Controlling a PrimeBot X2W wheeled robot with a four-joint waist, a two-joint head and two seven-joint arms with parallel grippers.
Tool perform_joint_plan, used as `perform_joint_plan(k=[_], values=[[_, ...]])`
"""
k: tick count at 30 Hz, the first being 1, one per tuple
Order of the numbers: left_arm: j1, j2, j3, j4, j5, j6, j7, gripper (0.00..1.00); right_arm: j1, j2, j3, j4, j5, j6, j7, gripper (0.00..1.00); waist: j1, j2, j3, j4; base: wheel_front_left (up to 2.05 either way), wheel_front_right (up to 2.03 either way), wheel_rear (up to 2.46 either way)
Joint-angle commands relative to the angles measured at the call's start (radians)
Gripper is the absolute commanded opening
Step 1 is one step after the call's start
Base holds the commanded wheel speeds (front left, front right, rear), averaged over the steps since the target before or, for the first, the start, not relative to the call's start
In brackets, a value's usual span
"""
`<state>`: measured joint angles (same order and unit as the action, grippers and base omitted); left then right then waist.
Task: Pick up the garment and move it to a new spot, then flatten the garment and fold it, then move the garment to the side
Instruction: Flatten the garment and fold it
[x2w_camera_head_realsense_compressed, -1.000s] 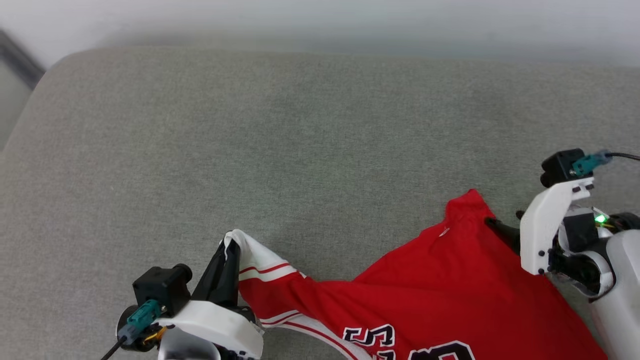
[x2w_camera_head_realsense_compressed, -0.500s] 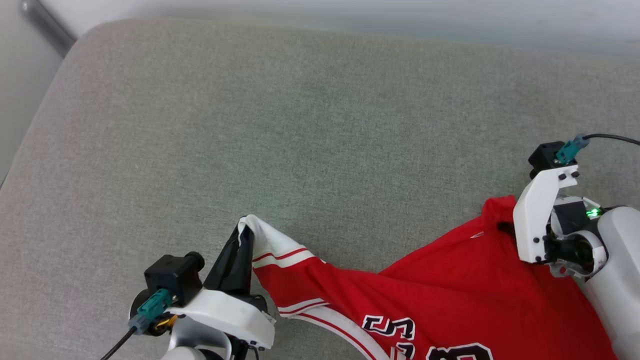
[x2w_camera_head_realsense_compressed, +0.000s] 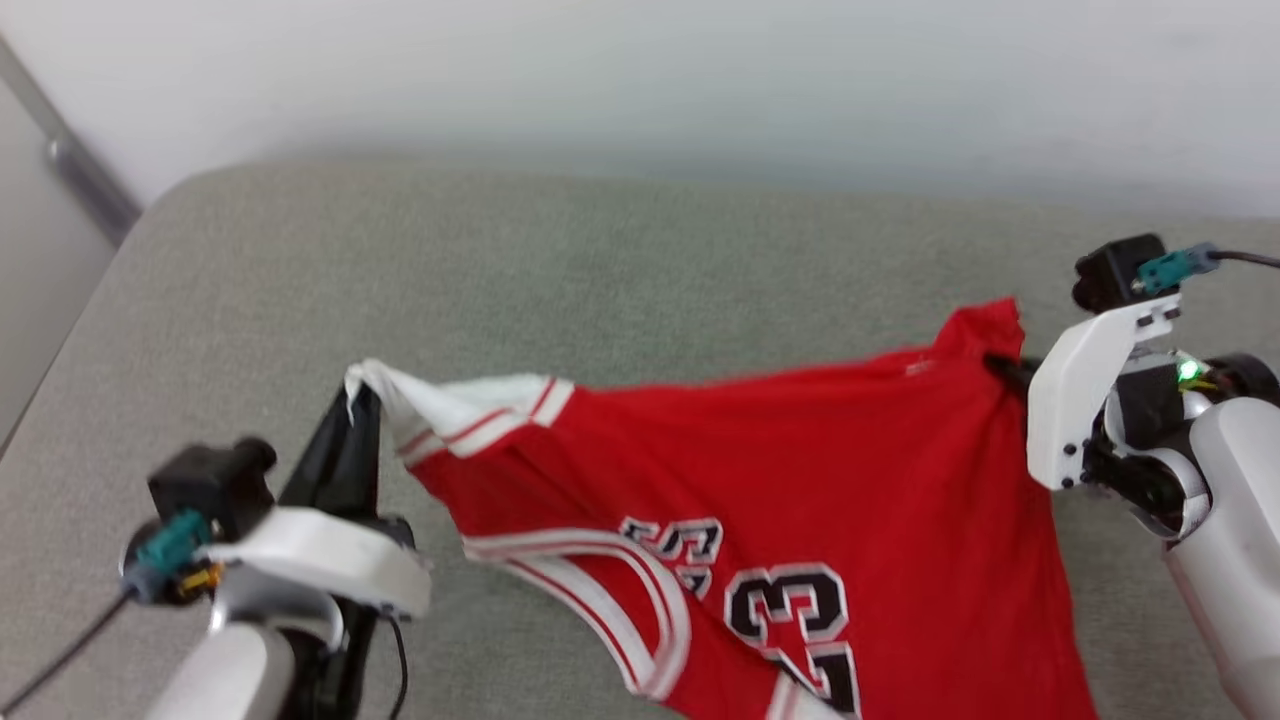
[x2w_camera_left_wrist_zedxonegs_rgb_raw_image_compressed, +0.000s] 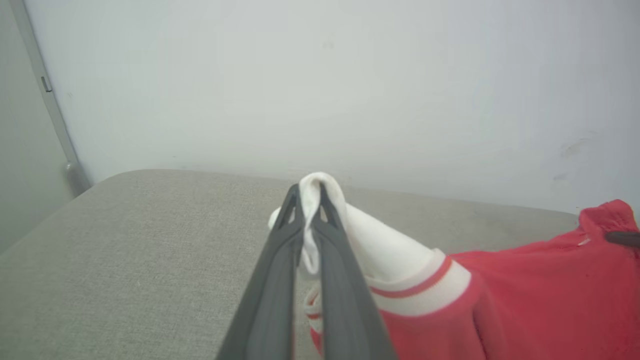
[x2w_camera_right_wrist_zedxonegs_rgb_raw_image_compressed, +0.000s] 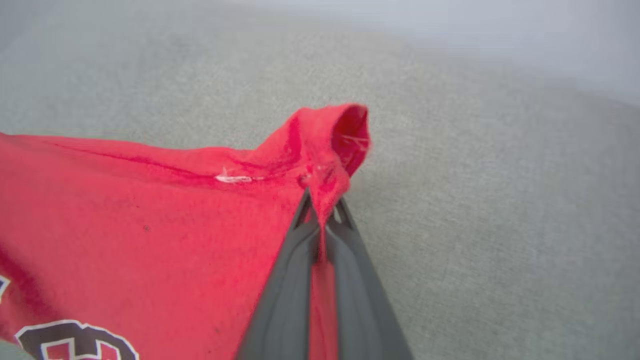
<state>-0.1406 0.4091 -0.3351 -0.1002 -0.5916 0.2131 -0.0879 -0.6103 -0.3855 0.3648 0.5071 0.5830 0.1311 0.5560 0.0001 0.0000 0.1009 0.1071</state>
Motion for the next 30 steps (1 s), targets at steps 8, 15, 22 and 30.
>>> perform_joint_plan(k=[8, 15, 22, 30], values=[[-0.256, 0.000, 0.066, 0.188, -0.039, -0.062, -0.032, 0.00, -0.075, 0.069, -0.088, 0.024, -0.080, -0.001, -0.221, 0.00, -0.0001, 0.0000, -0.093, -0.083, 0.00, 0.00, 0.00], [-0.525, -0.023, 0.077, 0.408, -0.051, -0.122, -0.053, 0.00, -0.209, 0.106, -0.148, 0.063, -0.123, -0.001, -0.323, 0.00, -0.0001, 0.0000, -0.054, -0.113, 0.00, 0.00, 0.00], [-0.844, -0.028, 0.066, 0.565, -0.007, -0.146, -0.061, 0.00, -0.426, 0.094, -0.215, 0.079, -0.155, -0.001, -0.399, 0.00, -0.0001, 0.0000, 0.068, -0.123, 0.00, 0.00, 0.00], [-1.201, -0.018, 0.060, 0.696, 0.047, -0.167, -0.095, 0.00, -0.690, 0.075, -0.254, 0.105, -0.175, -0.001, -0.469, 0.00, -0.0001, 0.0000, 0.246, -0.130, 0.00, 0.00, 0.00]])
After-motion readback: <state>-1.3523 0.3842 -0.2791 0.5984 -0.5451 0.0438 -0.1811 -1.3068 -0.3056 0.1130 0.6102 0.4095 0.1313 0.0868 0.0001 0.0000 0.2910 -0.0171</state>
